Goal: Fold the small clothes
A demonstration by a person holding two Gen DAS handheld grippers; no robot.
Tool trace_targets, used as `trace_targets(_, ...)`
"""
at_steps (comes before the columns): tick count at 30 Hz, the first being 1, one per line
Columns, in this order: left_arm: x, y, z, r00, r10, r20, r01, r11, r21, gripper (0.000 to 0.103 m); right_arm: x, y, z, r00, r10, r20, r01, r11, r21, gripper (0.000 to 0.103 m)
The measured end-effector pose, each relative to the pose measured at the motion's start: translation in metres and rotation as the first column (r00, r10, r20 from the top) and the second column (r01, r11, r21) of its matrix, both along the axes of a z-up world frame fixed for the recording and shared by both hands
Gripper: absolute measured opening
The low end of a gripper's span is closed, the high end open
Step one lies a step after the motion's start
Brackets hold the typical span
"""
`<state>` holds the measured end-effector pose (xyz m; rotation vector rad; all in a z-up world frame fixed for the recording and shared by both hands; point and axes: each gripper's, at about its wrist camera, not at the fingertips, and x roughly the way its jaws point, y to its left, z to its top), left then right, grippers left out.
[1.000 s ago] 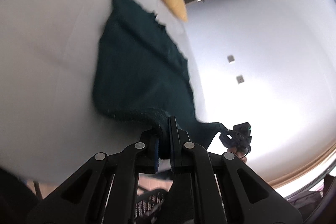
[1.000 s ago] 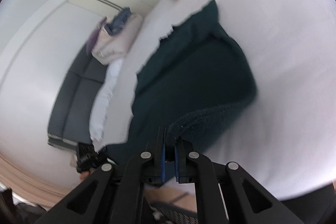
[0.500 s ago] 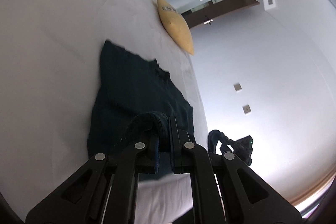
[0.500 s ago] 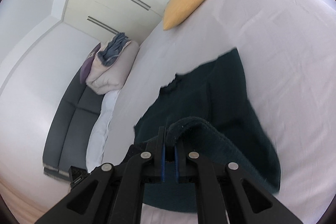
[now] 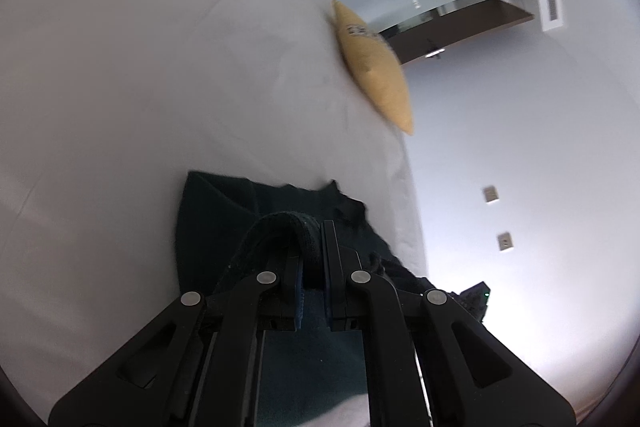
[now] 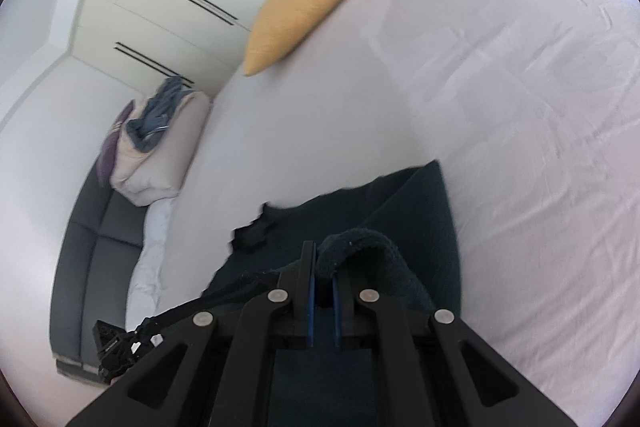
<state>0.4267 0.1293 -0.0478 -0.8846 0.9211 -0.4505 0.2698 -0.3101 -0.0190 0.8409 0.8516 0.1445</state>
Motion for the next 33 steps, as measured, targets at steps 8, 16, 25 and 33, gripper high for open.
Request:
trace_targets(8, 0.057, -0.003, -0.042, 0.998, 0.029, -0.062, -0.027, 0.999, 0.037, 0.006, 0.037, -0.009, -0.028, 0.997, -0.042, -0.064, 0.041, 0.999, -0.021, 0.007)
trace_targets(16, 0.083, 0.007, -0.084, 0.994, 0.055, -0.095, -0.053, 0.998, 0.024, 0.006, 0.046, -0.024, -0.04, 0.991, -0.126, -0.054, 0.127, 0.992, 0.022, 0.007)
trace_targets(25, 0.078, 0.015, -0.095, 0.99, 0.029, -0.135, -0.029, 1.0, 0.0, 0.008, 0.052, -0.031, -0.057, 0.988, -0.125, -0.092, 0.138, 0.98, 0.143, 0.033)
trace_targets(33, 0.038, 0.047, -0.03, 0.986, 0.166, -0.009, -0.164, 0.98, 0.111, 0.071, 0.02, -0.038, 0.003, 0.979, -0.2, 0.044, 0.198, 0.98, 0.035, 0.076)
